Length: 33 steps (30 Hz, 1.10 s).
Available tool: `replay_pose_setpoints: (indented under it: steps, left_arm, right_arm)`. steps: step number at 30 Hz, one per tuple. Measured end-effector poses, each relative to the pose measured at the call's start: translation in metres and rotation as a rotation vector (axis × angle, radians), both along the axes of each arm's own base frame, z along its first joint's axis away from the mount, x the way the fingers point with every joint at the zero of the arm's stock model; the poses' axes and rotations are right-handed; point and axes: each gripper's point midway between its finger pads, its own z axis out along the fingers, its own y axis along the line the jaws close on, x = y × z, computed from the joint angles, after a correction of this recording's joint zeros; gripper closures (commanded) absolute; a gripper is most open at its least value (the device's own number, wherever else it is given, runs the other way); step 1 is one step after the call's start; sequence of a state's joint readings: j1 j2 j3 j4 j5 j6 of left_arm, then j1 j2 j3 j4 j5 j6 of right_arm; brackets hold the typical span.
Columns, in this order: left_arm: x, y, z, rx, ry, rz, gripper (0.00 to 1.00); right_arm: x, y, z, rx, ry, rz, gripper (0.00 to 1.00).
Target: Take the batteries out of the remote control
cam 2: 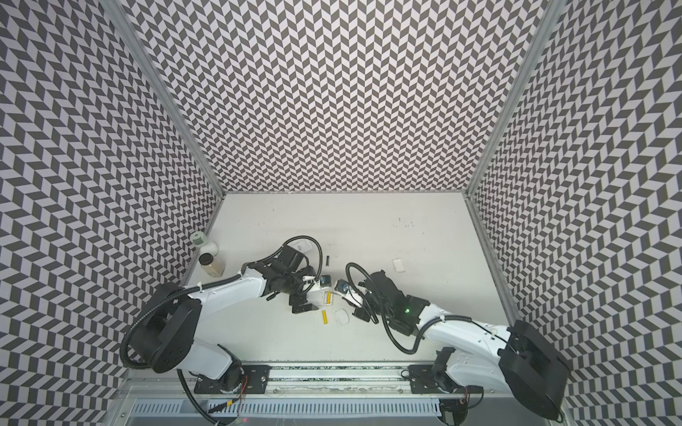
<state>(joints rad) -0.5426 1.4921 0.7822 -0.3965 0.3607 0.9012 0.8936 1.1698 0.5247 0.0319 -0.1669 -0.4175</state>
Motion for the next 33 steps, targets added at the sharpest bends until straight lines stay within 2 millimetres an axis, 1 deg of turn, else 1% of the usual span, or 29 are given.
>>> replay_pose_setpoints:
  steps: [2, 6, 11, 13, 18, 21, 23, 26, 33]
  left_arm:
    - [0.009, 0.009, 0.007, -0.012, -0.016, 0.039, 0.0]
    - [0.03, 0.03, 0.023, -0.047, -0.055, 0.145, 0.0]
    - [0.06, 0.051, 0.037, -0.082, -0.115, 0.285, 0.0]
    - [0.068, 0.055, 0.039, -0.08, -0.139, 0.323, 0.0]
    - [0.089, 0.063, 0.048, -0.088, -0.204, 0.418, 0.0]
    - [0.096, 0.07, 0.051, -0.093, -0.224, 0.461, 0.0]
    - [0.1, 0.075, 0.05, -0.094, -0.236, 0.484, 0.0]
    - [0.098, 0.083, 0.042, -0.078, -0.23, 0.502, 0.0]
    - [0.099, 0.087, 0.039, -0.067, -0.242, 0.511, 0.0]
  right_arm:
    - [-0.006, 0.002, -0.006, -0.011, 0.026, 0.033, 1.0]
    - [-0.015, 0.005, -0.025, -0.063, 0.091, 0.071, 1.0]
    - [-0.021, 0.005, -0.042, -0.112, 0.13, 0.092, 1.0]
    - [-0.02, 0.004, -0.045, -0.124, 0.134, 0.089, 1.0]
    - [-0.014, 0.008, -0.045, -0.133, 0.119, 0.076, 1.0]
    - [-0.006, 0.012, -0.044, -0.135, 0.109, 0.064, 1.0]
    - [-0.003, 0.014, -0.045, -0.136, 0.099, 0.054, 1.0]
    - [0.004, 0.016, -0.045, -0.144, 0.083, 0.036, 1.0]
    - [0.023, 0.023, -0.044, -0.177, 0.028, 0.003, 1.0]
